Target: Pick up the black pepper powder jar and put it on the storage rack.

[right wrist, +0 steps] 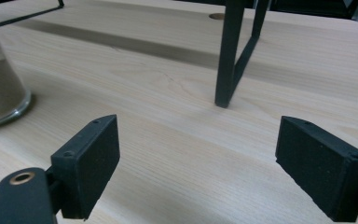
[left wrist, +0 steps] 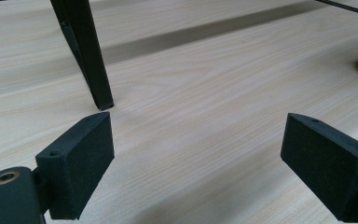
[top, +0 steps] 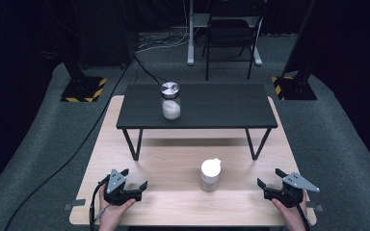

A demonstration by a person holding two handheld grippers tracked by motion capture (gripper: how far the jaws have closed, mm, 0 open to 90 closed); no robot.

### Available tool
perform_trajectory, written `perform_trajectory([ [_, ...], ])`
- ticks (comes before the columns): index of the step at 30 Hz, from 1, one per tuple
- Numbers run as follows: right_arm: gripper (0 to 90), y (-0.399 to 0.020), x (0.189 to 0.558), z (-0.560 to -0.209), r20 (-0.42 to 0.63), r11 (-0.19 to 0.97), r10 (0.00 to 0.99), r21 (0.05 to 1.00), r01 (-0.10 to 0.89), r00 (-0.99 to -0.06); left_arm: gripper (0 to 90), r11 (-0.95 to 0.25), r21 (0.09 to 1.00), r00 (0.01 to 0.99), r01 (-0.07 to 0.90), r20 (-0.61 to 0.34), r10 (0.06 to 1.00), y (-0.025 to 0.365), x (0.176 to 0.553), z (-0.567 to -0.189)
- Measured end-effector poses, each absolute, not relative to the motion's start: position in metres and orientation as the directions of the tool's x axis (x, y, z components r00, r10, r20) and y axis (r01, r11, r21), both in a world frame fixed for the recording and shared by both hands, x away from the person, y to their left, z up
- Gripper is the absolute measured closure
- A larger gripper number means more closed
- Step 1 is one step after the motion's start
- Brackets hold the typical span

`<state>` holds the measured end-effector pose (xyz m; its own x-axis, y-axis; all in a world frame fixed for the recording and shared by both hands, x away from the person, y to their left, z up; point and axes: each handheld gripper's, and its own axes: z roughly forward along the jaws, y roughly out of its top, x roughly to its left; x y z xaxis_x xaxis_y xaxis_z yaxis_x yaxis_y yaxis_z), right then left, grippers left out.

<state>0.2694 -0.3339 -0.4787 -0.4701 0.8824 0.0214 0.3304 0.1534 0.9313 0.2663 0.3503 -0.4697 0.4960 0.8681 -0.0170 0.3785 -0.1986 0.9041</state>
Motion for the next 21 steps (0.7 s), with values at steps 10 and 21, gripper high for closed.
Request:
perform_trajectory([
  [10, 7.4, -0.339, 0.271, -0.476, 0.074, 0.115, 0.828, 0.948, 0.297, -0.556, 9.3, -0.197, 0.902, 0.495, 0.383, -0.021, 0.868, 0.350, 0.267, -0.469],
  [21, 5.9, -0.328, 0.280, -0.465, 0.061, 0.155, 0.739, 0.954, 0.257, -0.671, 9.3, -0.195, 0.902, 0.493, 0.385, -0.022, 0.870, 0.350, 0.267, -0.469],
])
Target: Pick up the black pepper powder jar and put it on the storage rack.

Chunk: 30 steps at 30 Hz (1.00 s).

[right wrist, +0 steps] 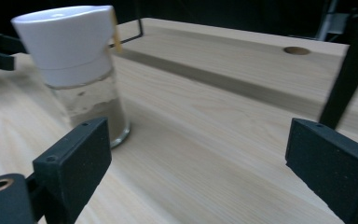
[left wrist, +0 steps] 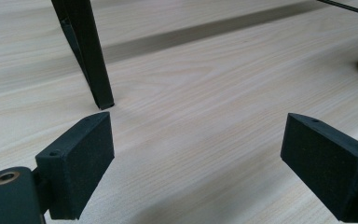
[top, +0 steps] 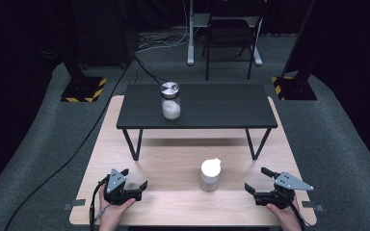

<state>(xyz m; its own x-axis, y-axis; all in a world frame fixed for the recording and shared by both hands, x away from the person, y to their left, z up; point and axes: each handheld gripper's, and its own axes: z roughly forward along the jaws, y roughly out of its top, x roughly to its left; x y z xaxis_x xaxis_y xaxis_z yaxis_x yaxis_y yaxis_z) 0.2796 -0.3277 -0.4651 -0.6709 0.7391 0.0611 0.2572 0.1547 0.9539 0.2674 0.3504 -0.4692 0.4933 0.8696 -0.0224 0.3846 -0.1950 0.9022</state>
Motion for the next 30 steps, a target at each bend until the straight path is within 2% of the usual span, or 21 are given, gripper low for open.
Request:
perform_trajectory([
  [19, 5.9, -0.293, 0.308, -0.448, 0.035, 0.239, 0.595, 0.946, 0.217, -0.803, 9.3, -0.195, 0.902, 0.492, 0.385, -0.022, 0.870, 0.350, 0.267, -0.469],
  [30, 5.9, -0.269, 0.321, -0.447, 0.032, 0.270, 0.560, 0.938, 0.218, -0.828, 9.2, -0.194, 0.902, 0.493, 0.385, -0.024, 0.870, 0.350, 0.267, -0.469],
])
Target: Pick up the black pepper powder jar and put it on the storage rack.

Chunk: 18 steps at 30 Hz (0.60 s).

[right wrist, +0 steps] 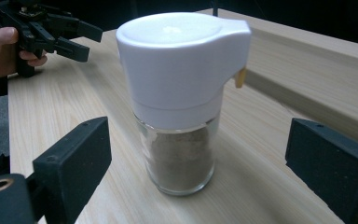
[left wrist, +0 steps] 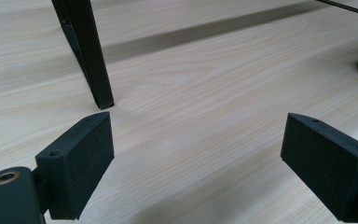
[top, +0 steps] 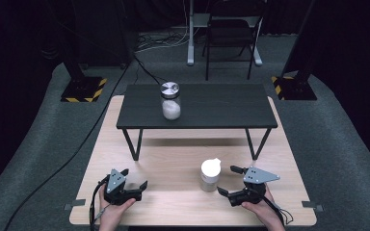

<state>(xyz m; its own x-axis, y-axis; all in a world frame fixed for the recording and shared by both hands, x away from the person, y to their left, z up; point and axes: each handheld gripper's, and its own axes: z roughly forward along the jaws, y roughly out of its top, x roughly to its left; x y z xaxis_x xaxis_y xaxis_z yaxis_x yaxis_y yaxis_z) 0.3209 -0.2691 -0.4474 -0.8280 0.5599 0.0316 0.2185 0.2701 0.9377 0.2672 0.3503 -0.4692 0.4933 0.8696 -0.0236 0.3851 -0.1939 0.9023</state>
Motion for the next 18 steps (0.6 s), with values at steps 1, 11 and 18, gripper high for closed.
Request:
perform_trajectory([
  [1, 5.9, -0.265, 0.323, -0.448, 0.027, 0.280, 0.557, 0.935, 0.218, -0.830, 9.3, -0.193, 0.902, 0.493, 0.386, -0.024, 0.870, 0.350, 0.267, -0.469],
  [11, 5.9, -0.248, 0.332, -0.455, 0.036, 0.286, 0.549, 0.931, 0.228, -0.835, 9.3, -0.192, 0.902, 0.493, 0.386, -0.026, 0.870, 0.350, 0.267, -0.469],
  [18, 5.8, -0.233, 0.335, -0.458, 0.029, 0.287, 0.553, 0.932, 0.223, -0.833, 9.3, -0.193, 0.902, 0.494, 0.386, -0.025, 0.869, 0.351, 0.268, -0.469],
])
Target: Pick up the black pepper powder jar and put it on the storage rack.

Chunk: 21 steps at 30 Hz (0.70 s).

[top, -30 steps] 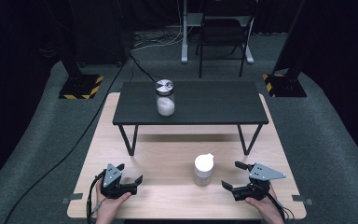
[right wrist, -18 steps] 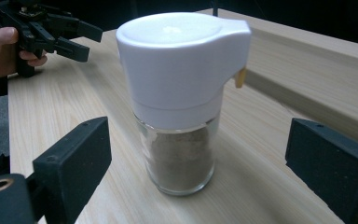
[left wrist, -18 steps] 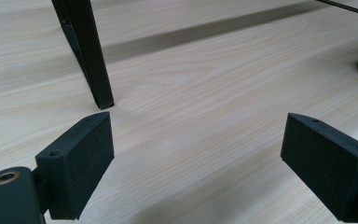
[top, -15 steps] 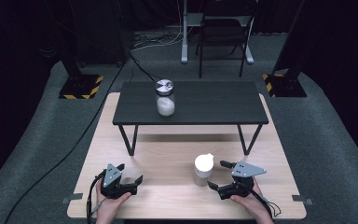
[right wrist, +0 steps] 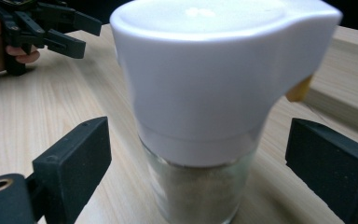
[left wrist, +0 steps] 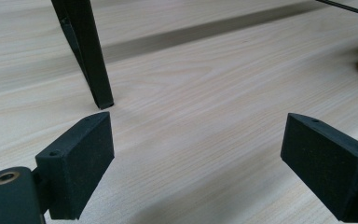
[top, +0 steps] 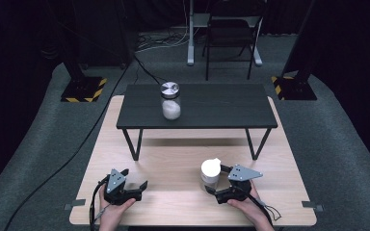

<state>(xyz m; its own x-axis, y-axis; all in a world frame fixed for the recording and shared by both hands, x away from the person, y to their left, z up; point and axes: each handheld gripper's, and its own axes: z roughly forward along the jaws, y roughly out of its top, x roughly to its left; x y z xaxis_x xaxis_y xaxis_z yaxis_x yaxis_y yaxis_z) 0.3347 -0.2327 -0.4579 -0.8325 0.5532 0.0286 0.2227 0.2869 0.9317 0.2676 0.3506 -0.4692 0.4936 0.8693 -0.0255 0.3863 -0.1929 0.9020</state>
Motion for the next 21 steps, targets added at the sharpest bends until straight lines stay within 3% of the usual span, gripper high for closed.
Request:
perform_trajectory([
  [11, 11.5, -0.215, 0.335, -0.469, 0.041, 0.244, 0.599, 0.942, 0.231, -0.800, 9.2, -0.191, 0.902, 0.493, 0.387, -0.027, 0.869, 0.351, 0.268, -0.469],
  [19, 30.4, -0.208, 0.334, -0.473, 0.009, 0.253, 0.605, 0.946, 0.202, -0.797, 9.2, -0.192, 0.902, 0.494, 0.386, -0.026, 0.869, 0.351, 0.267, -0.469],
  [21, 30.4, -0.208, 0.334, -0.473, 0.011, 0.252, 0.605, 0.946, 0.205, -0.796, 9.2, -0.192, 0.902, 0.494, 0.386, -0.027, 0.869, 0.351, 0.267, -0.469],
])
